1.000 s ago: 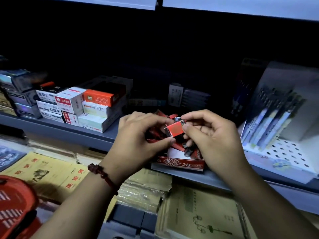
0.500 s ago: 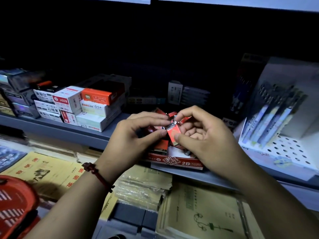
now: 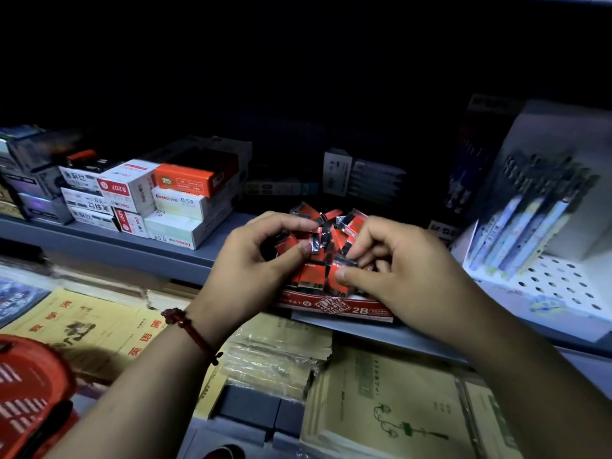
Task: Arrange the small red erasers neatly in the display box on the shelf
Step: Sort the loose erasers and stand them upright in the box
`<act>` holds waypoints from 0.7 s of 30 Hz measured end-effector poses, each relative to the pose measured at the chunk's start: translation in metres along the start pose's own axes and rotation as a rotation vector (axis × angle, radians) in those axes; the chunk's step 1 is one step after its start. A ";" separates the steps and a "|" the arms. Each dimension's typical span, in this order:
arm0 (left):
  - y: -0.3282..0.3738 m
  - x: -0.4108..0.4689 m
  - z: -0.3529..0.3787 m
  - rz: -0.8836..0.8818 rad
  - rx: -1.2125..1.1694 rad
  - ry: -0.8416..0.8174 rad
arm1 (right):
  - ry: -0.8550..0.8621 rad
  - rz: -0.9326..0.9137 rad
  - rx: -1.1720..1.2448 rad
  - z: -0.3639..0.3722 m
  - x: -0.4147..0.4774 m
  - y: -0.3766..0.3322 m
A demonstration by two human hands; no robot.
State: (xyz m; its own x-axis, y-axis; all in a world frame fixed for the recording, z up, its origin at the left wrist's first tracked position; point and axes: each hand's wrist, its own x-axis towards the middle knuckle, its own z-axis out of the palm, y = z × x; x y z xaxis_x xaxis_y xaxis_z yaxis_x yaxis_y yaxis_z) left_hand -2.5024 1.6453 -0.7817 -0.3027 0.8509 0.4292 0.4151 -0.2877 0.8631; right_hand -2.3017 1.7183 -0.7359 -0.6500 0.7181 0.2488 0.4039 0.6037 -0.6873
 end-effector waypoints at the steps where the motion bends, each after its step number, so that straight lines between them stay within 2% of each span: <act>1: 0.000 0.000 0.000 -0.007 -0.001 0.005 | -0.004 -0.008 -0.022 0.000 -0.001 -0.001; 6: -0.004 0.000 0.001 -0.032 0.007 0.007 | -0.009 -0.046 -0.050 0.000 -0.003 0.001; 12: -0.005 -0.001 0.002 -0.052 0.002 0.009 | -0.052 -0.096 -0.201 0.002 -0.006 0.005; 16: -0.004 -0.002 0.003 -0.055 0.002 0.018 | -0.160 -0.102 -0.274 0.002 -0.008 0.004; 21: -0.003 -0.001 0.005 -0.049 0.008 0.029 | -0.003 -0.131 -0.267 0.003 -0.006 0.004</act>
State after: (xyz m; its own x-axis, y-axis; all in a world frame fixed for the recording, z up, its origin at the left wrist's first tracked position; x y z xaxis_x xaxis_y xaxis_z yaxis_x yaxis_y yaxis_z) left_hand -2.4991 1.6470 -0.7861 -0.3473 0.8511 0.3937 0.4057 -0.2422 0.8813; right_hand -2.2981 1.7152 -0.7427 -0.7094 0.6275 0.3209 0.4718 0.7610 -0.4453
